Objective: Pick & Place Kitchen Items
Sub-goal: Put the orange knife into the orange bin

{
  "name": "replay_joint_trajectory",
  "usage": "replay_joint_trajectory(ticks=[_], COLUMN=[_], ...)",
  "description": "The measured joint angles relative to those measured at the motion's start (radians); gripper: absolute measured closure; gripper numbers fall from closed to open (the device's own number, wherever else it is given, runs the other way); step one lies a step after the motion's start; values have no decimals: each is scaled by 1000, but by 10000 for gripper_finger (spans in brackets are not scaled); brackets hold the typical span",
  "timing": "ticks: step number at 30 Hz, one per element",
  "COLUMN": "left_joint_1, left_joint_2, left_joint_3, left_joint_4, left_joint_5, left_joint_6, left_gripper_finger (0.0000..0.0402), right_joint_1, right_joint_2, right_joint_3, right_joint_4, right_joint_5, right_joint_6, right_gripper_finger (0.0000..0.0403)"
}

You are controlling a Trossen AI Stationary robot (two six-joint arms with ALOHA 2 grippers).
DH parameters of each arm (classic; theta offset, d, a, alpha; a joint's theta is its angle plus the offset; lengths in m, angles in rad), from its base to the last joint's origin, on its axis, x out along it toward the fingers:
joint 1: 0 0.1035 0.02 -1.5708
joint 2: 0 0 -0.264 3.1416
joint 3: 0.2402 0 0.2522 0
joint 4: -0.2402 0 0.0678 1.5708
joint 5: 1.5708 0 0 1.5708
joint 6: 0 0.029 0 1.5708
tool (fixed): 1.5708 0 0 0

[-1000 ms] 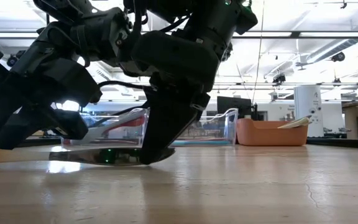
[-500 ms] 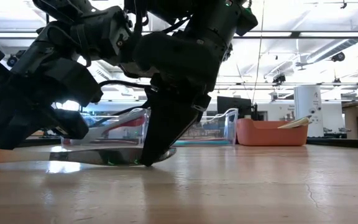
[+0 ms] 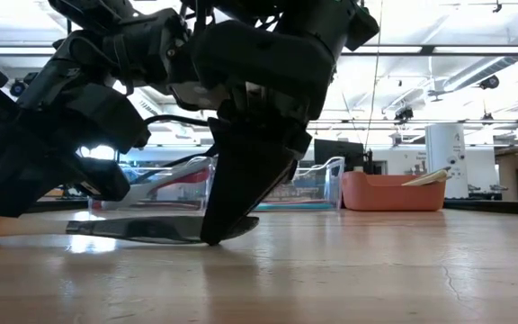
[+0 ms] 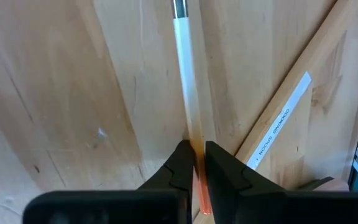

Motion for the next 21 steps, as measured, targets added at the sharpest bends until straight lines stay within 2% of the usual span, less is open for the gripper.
replay_joint_trajectory(ticks=[4,9,17,21], left_joint_1=[1,0,0,0], left_joint_2=[0,0,1,1], left_joint_3=[1,2,18,20], left_joint_4=[-9,-6,-17,-11], left_joint_5=[0,0,-1,-6], left_joint_6=[0,9,1,3], left_gripper_finger=[378,381,381,381], right_joint_1=[3,4,12,30], right_joint_2=[-28,-105,-152,-150], right_joint_3=[4,10,11,6], right_joint_4=[-4,-54,-312,-473], right_joint_5=[6,19,28,98], right_joint_6=[0,3,78,137], right_gripper_finger=[371,324,264,258])
